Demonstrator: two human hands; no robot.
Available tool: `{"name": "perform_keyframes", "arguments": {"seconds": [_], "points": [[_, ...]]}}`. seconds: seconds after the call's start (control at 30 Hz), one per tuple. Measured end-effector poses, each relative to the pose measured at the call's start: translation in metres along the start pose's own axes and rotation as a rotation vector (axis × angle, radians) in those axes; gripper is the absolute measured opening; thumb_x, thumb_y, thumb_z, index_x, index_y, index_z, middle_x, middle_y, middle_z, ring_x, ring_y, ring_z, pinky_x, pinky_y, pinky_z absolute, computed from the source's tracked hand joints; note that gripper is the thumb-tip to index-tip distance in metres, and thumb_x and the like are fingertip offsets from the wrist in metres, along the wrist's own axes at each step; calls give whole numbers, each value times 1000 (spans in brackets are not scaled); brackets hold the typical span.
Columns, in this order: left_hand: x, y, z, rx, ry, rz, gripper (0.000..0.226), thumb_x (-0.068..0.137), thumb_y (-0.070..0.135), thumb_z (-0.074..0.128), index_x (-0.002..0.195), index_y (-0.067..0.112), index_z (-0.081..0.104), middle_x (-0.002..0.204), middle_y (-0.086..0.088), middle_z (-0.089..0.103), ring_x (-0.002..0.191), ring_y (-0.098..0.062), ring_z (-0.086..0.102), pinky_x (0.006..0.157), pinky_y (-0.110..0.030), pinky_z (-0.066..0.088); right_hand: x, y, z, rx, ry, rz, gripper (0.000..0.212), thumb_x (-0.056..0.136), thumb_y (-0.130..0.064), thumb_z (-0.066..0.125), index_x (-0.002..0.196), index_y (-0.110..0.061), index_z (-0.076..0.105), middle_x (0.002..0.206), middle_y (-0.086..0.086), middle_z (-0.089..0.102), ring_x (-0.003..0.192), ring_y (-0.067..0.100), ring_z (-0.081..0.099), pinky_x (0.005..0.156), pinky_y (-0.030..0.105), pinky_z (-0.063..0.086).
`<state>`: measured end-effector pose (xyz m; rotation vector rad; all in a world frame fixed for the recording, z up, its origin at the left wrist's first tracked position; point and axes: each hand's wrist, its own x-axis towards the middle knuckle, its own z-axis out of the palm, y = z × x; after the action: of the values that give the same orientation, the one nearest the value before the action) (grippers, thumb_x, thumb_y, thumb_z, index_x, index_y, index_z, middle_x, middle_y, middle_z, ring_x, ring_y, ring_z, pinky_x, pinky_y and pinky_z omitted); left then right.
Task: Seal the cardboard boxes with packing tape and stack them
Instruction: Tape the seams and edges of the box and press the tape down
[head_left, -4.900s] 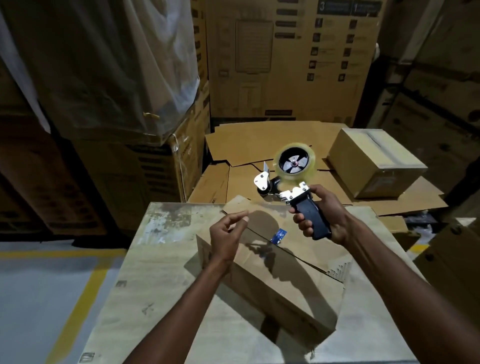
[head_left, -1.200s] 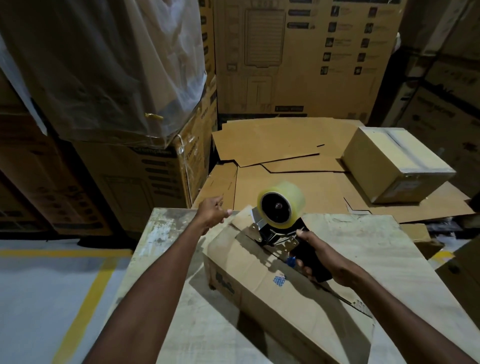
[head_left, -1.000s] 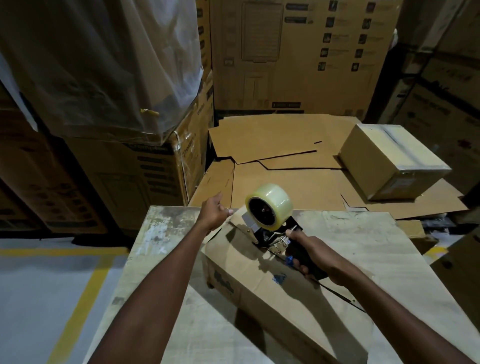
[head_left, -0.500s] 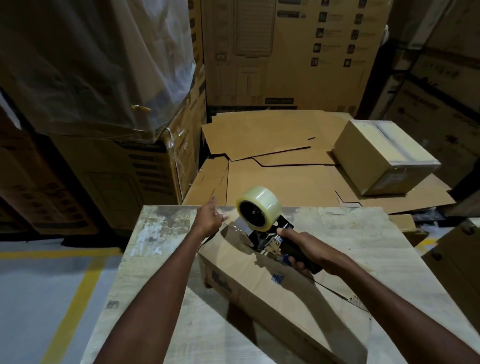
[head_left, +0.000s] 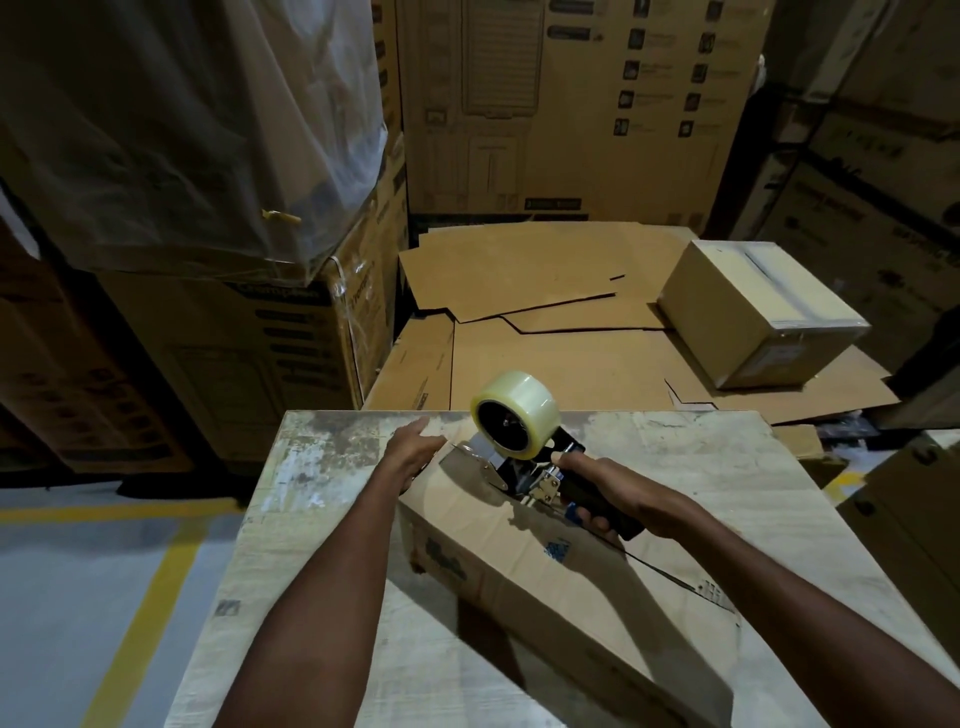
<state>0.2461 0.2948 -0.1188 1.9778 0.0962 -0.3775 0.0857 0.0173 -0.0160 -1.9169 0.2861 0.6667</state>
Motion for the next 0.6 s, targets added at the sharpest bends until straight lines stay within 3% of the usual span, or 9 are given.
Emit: {"name": "perform_keyframes", "arguments": {"seconds": [0.07,0.17,0.23,0.3,0.4,0.6], "points": [[-8,-1,-1,106,54,126,44,97,11,67,140,5,61,146,-15,57,131,-27,57,106,-34,45,0,0,-1,-4,-22,-1,72,82,-81,50,89,-11,67,77,10,55,57,19,44,57,32,36],[-37,9,-1,162,84,370,35,102,9,53,135,9,66,140,-9,62,131,-24,55,106,-30,42,-4,-2,-2,3,-60,6,69,90,-77,49,93,-11,67,77,8,57,57,17,46,56,31,37],[-46,11,-2,388,30,537,43,101,11,51,142,13,60,151,-7,53,139,-22,47,113,-29,35,-7,-4,-4,6,-89,12,69,94,-74,47,98,-8,67,77,8,59,57,16,49,56,30,41],[-50,5,-2,720,-106,645,54,102,20,46,155,15,43,166,-4,29,153,-20,26,124,-39,22,-11,-7,-6,3,-129,21,70,97,-72,43,101,-6,66,77,7,60,60,17,52,57,29,46],[-52,-4,-2,917,-178,671,57,109,34,32,162,14,24,171,2,4,157,-12,-3,128,-42,6,-14,-9,-7,-4,-163,33,70,99,-71,40,99,-5,63,80,9,62,65,19,57,61,30,51],[-61,-12,-10,991,-205,651,60,111,44,21,164,20,10,170,7,-6,156,-8,-11,128,-39,0,-12,-5,-11,14,-183,75,80,99,-70,43,111,6,65,92,19,70,83,32,67,74,40,56]]}}
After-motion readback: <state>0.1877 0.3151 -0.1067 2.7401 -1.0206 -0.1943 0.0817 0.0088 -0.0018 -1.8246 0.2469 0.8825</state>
